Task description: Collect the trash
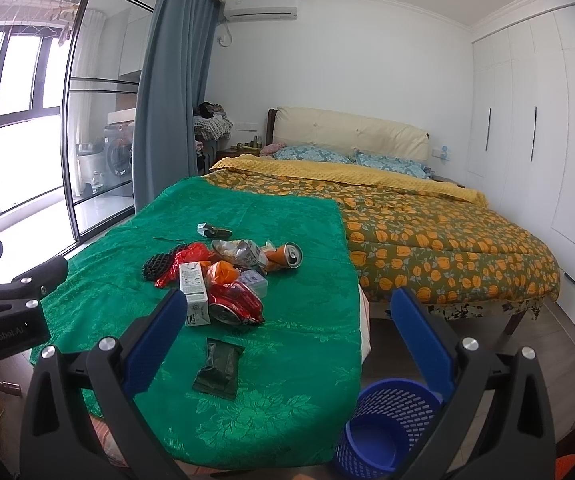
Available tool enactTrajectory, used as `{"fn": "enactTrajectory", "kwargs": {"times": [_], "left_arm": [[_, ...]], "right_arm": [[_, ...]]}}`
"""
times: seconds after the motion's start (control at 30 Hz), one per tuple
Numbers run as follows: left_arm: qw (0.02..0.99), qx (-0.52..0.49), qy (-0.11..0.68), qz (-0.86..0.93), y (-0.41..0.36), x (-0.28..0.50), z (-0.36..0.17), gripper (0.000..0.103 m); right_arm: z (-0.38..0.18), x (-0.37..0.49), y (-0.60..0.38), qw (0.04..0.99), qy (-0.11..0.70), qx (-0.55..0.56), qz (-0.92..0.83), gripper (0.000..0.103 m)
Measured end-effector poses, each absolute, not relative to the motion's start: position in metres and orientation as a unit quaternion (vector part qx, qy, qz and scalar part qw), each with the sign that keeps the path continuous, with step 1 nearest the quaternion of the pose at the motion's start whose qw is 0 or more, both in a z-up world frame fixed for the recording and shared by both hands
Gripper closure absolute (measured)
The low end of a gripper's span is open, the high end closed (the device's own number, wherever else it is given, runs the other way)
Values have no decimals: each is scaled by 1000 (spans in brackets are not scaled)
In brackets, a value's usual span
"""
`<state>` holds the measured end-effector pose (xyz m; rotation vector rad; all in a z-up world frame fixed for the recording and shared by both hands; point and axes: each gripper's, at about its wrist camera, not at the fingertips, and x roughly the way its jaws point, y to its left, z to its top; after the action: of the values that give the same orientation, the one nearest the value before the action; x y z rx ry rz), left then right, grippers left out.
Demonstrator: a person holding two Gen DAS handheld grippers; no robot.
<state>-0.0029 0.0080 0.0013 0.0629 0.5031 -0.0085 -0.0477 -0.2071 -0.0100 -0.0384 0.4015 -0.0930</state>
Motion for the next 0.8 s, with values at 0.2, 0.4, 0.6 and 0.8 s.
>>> {"fn": "enactTrajectory", "kwargs": {"times": [0.2, 0.4, 0.6, 0.8], "left_arm": [[968, 32, 249, -4, 7, -2, 0, 4], [968, 32, 249, -4, 7, -2, -1, 4], [968, 35, 250, -6, 3, 3, -6, 4], [968, 36, 250, -5, 3, 3, -6, 4]], "right_arm": [[-12, -46, -207, 978, 203, -18, -47, 5], [-15, -45, -208, 978, 204, -18, -48, 5], [-16, -45, -212, 977, 205, -14, -53, 5], [-17, -45, -214, 977, 206, -13, -54, 5]]}}
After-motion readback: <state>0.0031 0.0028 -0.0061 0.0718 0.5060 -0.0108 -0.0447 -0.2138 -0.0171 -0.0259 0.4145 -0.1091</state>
